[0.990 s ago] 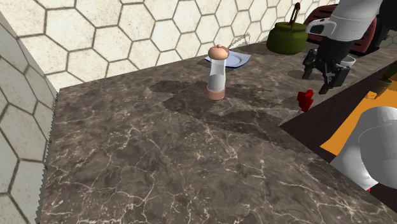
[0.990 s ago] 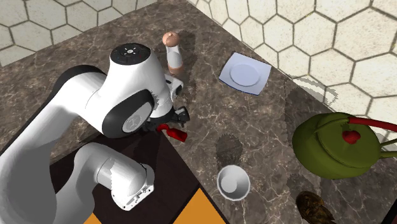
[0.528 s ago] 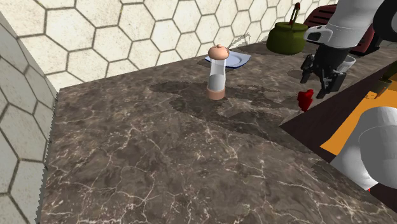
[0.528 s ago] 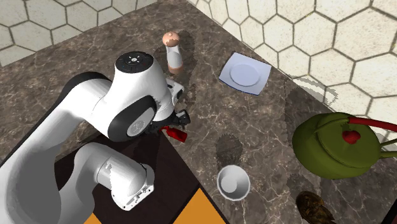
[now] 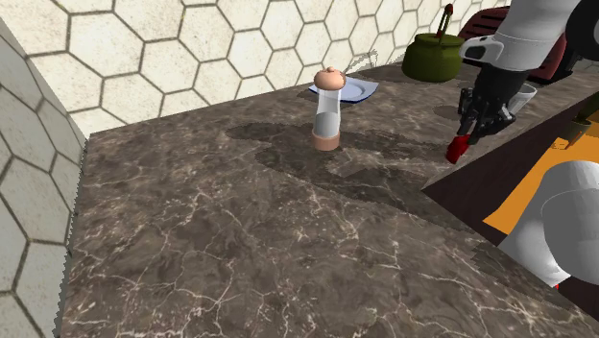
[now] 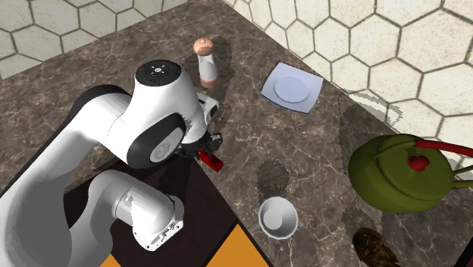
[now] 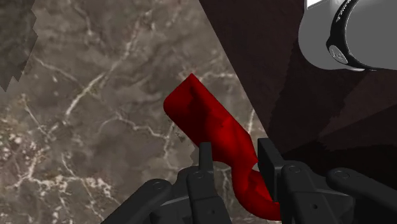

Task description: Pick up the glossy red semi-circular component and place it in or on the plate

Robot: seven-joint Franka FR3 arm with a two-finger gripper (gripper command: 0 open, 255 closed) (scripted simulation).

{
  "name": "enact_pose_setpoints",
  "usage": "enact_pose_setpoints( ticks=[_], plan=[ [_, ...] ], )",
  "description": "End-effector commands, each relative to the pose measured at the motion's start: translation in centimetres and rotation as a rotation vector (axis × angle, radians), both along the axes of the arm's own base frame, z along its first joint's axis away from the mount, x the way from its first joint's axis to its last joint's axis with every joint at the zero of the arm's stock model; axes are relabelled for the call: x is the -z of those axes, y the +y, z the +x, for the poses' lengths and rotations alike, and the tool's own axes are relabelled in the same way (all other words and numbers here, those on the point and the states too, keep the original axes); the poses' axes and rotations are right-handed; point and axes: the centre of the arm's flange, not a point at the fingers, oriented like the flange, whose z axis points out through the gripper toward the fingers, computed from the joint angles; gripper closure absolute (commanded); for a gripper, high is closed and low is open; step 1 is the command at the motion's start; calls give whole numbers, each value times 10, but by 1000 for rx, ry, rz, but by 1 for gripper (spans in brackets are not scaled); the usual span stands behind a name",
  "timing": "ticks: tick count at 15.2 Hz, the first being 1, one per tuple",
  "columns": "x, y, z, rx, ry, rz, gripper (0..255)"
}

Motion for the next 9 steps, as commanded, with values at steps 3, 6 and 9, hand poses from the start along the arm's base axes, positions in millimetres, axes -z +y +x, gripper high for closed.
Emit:
enact_pose_setpoints(
  ticks=[3, 6, 9],
  plan=[
    [3, 0, 1, 1, 11, -3, 255],
    [-1, 0, 0, 1, 11, -3, 255],
    [-17, 0, 0, 1, 11, -3, 255]
  ],
)
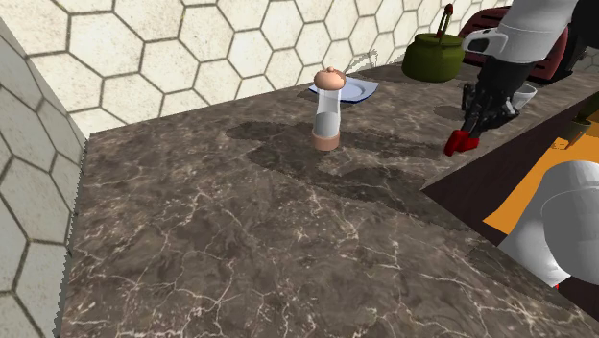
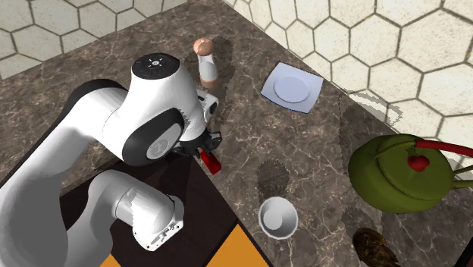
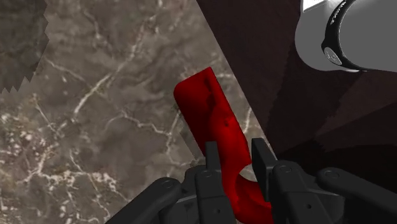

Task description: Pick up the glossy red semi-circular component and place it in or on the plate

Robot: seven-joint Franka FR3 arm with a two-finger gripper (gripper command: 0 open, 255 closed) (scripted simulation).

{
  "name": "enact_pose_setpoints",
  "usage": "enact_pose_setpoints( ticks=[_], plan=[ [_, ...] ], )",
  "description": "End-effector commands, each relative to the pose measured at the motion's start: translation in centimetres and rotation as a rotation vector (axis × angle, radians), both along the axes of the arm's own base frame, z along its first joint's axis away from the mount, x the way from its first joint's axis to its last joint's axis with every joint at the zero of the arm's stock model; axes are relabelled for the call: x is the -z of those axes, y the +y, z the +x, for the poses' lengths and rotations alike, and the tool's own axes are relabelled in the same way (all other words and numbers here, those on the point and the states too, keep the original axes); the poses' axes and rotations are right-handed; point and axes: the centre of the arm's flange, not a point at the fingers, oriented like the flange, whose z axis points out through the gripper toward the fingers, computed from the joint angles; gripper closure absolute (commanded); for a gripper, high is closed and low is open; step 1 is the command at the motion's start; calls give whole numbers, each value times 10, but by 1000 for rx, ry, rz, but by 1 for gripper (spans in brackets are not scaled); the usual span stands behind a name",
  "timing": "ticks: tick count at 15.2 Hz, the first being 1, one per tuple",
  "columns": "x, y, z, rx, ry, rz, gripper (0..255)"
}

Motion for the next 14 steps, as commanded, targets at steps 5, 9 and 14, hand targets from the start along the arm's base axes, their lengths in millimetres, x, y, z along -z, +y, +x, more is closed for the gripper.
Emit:
enact_pose_setpoints(
  ticks=[5, 9, 14],
  plan=[
    [-30, 0, 0, 0, 4, 0, 255],
    [-51, 0, 0, 0, 4, 0, 255],
    [-78, 0, 0, 0, 4, 0, 255]
  ],
)
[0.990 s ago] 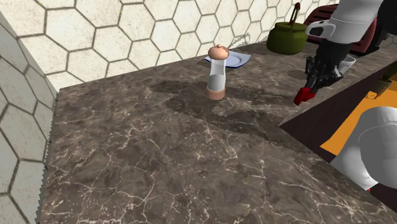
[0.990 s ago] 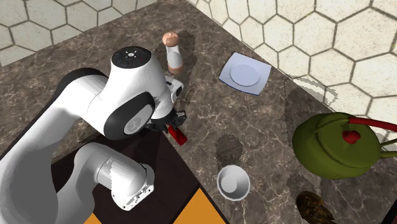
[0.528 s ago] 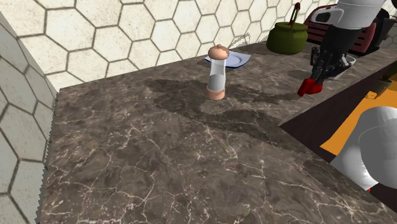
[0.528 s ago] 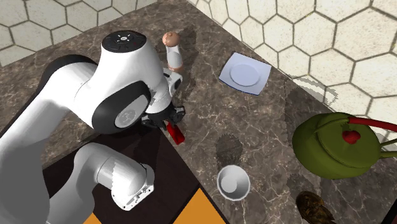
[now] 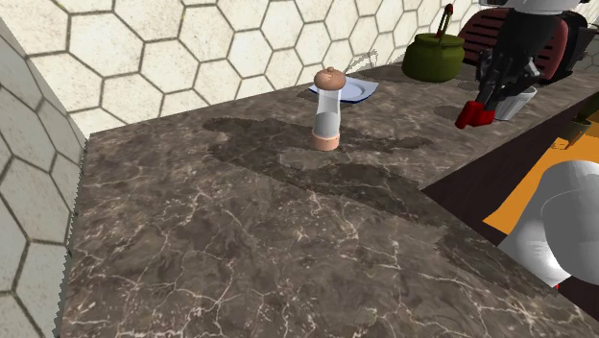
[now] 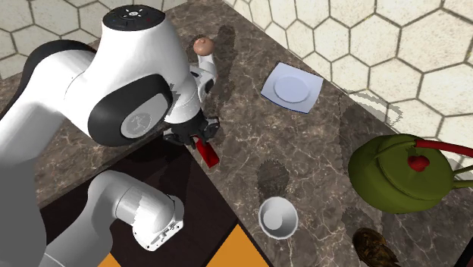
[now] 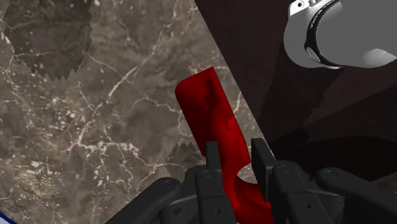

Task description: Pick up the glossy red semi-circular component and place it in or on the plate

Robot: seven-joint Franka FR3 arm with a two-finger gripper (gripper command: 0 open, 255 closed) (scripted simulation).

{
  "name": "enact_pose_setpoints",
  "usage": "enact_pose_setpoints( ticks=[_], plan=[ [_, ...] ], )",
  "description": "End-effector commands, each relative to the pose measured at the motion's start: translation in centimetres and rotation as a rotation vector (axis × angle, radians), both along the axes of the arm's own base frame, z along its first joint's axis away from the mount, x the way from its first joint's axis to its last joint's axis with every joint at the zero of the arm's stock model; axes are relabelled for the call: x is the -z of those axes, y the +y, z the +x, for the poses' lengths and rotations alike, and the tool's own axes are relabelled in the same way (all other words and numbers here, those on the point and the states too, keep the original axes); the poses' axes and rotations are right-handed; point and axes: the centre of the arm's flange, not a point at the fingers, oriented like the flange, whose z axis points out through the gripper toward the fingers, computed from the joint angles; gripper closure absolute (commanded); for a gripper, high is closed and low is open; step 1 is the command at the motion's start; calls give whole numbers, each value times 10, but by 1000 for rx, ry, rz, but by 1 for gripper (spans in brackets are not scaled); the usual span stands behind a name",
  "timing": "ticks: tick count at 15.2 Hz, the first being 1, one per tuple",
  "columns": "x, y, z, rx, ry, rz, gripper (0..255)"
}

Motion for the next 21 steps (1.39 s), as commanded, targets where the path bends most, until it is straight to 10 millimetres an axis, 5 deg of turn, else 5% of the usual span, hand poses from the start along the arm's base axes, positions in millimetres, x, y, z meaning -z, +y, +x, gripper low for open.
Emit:
enact_pose_setpoints(
  ticks=[1, 21],
  plan=[
    [-7, -1, -1, 0, 0, 0, 255],
    [-21, -45, 259, 0, 0, 0, 255]
  ],
)
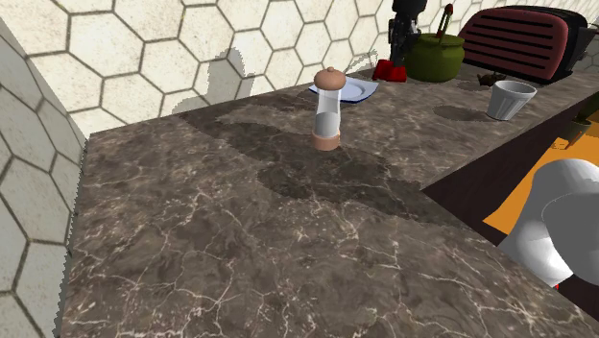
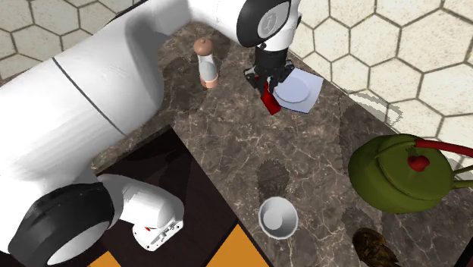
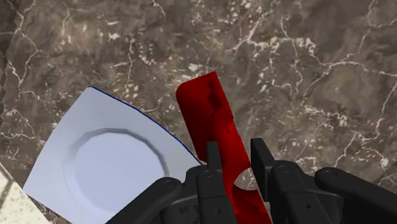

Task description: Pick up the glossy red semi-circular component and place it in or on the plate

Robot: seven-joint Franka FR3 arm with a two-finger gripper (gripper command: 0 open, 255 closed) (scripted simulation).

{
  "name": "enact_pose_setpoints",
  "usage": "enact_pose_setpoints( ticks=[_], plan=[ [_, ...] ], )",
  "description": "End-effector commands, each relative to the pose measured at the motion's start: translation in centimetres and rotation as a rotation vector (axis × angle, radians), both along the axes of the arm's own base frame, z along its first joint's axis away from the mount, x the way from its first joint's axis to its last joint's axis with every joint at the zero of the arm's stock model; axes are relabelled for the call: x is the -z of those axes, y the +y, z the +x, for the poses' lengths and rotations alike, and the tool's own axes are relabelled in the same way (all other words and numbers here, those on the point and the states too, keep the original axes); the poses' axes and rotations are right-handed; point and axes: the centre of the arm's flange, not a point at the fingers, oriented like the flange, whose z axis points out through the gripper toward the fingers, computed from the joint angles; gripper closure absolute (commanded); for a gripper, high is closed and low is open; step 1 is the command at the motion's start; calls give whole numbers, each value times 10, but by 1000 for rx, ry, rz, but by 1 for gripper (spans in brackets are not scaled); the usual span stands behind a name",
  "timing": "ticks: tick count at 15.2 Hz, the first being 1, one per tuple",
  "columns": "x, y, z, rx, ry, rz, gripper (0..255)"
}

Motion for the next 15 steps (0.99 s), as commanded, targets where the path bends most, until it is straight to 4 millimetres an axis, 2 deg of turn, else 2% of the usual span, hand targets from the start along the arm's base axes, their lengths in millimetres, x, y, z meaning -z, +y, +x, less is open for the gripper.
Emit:
enact_pose_setpoints(
  ticks=[1, 12, 15],
  plan=[
    [2, -1, 25, -1, -1, -1, 255],
    [-6, -26, 172, -1, -1, -1, 255],
    [10, -26, 172, -1, -1, -1, 255]
  ],
)
